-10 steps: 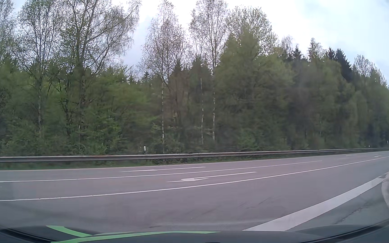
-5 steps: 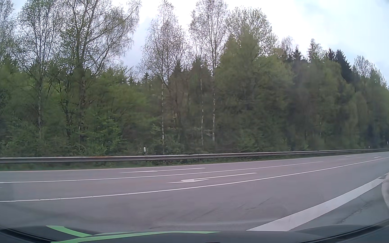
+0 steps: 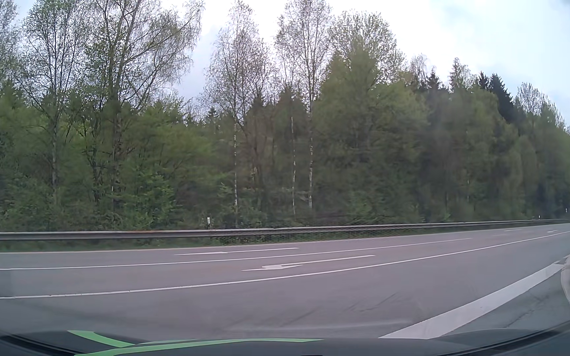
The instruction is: Follow the waypoints while adhering to traffic rules and regulations
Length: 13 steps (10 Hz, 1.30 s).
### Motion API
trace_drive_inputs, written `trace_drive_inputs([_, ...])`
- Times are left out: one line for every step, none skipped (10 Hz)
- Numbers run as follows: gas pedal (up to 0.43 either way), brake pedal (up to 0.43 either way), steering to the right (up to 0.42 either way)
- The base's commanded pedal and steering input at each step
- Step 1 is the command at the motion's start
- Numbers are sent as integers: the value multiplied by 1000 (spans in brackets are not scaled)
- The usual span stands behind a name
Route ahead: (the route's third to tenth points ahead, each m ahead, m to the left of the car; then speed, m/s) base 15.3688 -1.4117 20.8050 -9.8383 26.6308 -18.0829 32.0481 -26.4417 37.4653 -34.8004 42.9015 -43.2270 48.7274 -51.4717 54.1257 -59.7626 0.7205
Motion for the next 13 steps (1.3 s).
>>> trace_drive_inputs([260,0,169])
trace_drive_inputs([268,0,178])
trace_drive_inputs([280,0,195])
trace_drive_inputs([287,0,217])
trace_drive_inputs([299,0,239])
trace_drive_inputs([299,0,260])
trace_drive_inputs([299,0,275])
trace_drive_inputs([319,0,282])
trace_drive_inputs([331,0,282])
trace_drive_inputs([331,0,282])
trace_drive_inputs([331,0,284])
trace_drive_inputs([331,0,290])
trace_drive_inputs([331,0,296])
